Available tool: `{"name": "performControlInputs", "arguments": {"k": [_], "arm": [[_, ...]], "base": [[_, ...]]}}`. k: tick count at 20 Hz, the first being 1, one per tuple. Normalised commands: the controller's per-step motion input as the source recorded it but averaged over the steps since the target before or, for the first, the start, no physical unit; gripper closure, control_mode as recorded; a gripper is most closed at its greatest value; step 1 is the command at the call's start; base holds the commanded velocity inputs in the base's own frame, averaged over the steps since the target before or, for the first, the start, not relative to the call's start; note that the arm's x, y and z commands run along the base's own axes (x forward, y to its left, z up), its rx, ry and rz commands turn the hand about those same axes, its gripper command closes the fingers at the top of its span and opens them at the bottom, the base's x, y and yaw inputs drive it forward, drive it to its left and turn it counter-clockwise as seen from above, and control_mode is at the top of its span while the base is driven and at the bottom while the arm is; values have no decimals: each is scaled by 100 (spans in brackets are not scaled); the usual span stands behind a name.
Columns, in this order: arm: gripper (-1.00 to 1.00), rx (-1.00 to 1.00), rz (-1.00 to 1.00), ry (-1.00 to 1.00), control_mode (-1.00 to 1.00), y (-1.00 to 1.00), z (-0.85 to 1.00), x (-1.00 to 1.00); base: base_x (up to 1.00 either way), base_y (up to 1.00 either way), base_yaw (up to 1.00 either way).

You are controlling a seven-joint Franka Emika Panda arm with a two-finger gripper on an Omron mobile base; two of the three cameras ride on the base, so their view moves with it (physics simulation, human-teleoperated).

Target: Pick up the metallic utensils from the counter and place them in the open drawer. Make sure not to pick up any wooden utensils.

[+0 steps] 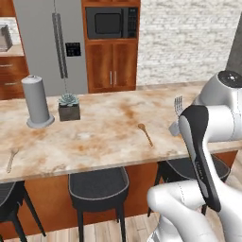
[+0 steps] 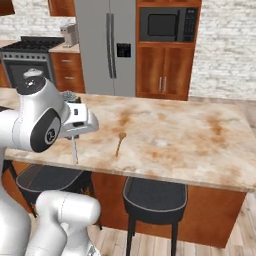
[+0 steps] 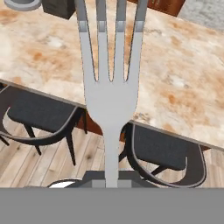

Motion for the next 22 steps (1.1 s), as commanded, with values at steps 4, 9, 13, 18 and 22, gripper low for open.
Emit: {"name": "performControlInputs", "arguments": {"k": [4,9,13,18,22], "arm": [[100,0,0,0,100,0,0,0],[100,0,0,0,100,0,0,0],[100,0,0,0,100,0,0,0],[100,0,0,0,100,0,0,0],[100,0,0,0,100,0,0,0]], "base": [[-33,64,1],[-17,62,2],[-32,63,9],[-32,59,16],[-41,67,16]]}}
